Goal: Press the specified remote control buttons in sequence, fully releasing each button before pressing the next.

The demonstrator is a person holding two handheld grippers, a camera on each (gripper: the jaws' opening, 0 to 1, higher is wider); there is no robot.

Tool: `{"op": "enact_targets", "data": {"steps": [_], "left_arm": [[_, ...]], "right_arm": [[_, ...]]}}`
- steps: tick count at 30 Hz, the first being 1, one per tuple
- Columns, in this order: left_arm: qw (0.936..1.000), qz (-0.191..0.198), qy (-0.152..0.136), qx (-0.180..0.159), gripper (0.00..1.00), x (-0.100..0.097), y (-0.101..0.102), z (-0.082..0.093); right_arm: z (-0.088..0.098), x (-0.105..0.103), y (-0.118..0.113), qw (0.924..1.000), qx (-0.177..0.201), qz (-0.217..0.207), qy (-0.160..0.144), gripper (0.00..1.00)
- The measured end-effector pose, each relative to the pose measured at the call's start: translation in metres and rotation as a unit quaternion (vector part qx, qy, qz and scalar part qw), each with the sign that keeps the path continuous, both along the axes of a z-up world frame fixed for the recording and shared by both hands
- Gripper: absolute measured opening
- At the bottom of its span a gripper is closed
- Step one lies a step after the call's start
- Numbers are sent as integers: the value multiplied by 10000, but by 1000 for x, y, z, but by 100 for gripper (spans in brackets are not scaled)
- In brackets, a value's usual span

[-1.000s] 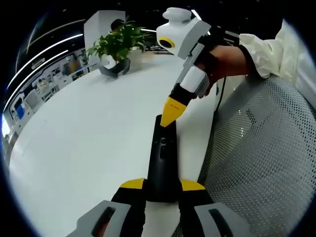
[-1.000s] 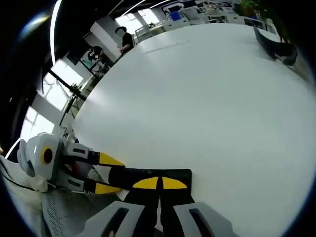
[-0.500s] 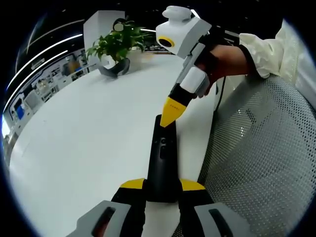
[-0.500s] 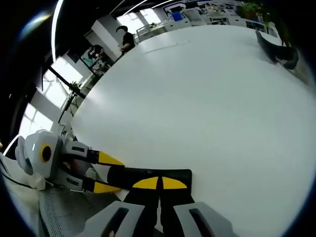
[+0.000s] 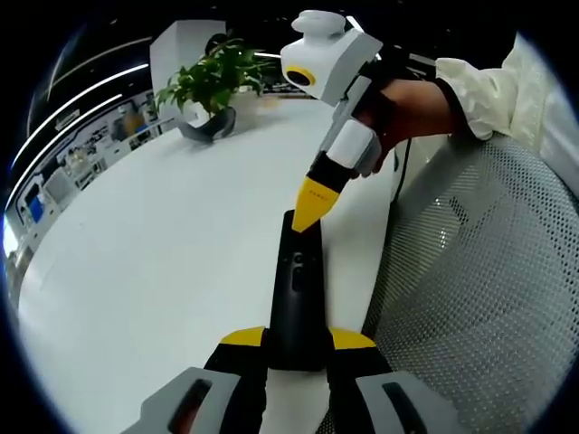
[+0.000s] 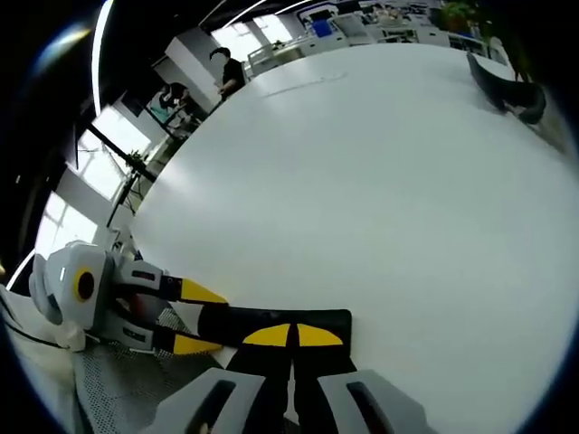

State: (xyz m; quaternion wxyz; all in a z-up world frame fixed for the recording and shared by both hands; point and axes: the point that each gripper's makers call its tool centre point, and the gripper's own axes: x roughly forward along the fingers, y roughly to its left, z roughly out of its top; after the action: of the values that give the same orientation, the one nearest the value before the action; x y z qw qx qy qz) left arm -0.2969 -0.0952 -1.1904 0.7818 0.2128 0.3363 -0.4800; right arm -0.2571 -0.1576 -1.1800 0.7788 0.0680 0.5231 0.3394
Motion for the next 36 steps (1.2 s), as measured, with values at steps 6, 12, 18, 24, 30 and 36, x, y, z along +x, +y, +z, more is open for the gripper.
{"op": "enact_targets", "data": {"steps": [6, 12, 18, 24, 30, 36], "left_arm": [[10000, -8, 10, -11, 24, -1, -1, 0], [10000, -16, 18, -7, 23, -1, -1, 0], [10000, -21, 26, 0, 23, -1, -2, 0], [10000, -26, 25, 11, 23, 0, -1, 0], [10000, -39, 16, 5, 23, 0, -2, 0], [10000, -88, 9, 5, 23, -1, -3, 0]], "right_arm": [[0, -1, -1, 9999, -105, 97, -80, 0], [0, -1, -1, 9996, -178, 169, -126, 0], [0, -1, -1, 9994, -212, 217, -158, 0], [0, 0, -1, 9993, -217, 236, -165, 0], [0, 0, -1, 9993, -227, 248, -170, 0], [0, -1, -1, 9988, -315, 299, -214, 0]]}}
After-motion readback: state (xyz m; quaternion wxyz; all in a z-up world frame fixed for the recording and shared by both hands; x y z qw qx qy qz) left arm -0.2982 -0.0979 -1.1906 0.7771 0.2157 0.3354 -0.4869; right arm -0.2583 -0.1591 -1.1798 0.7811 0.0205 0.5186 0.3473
